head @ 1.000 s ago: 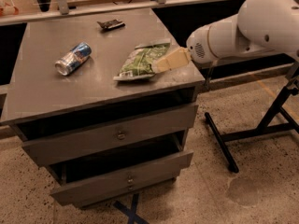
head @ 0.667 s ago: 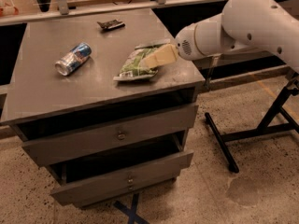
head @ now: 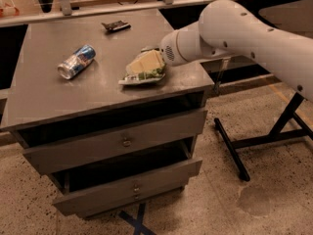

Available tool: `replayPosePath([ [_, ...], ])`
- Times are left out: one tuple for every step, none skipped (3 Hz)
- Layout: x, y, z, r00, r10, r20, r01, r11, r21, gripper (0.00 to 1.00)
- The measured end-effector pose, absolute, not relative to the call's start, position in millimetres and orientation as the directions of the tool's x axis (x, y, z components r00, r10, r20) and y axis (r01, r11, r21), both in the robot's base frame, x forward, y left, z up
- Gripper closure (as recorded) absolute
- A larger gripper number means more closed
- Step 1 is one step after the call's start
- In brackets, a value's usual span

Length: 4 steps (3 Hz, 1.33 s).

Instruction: Pick green jalapeno chip bag

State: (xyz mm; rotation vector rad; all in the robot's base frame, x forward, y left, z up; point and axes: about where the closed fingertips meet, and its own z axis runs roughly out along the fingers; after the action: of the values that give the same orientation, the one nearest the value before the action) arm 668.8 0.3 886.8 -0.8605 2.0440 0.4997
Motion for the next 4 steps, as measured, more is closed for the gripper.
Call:
replayPosePath([
  [673,7,865,-0.434,-0.399,-0.807,-0.723,0.69,0.048,0.0],
  [674,11,849,-0.413,-0.411,-0.813,-0.741,0.67,0.038,0.0],
  [673,14,838,-0.336,-0.445,-0.83,-0.789,0.614,-0.01,0.18],
  [673,15,845,-0.221,-0.464,-0.858,-0.827,0.556,-0.088,0.49],
])
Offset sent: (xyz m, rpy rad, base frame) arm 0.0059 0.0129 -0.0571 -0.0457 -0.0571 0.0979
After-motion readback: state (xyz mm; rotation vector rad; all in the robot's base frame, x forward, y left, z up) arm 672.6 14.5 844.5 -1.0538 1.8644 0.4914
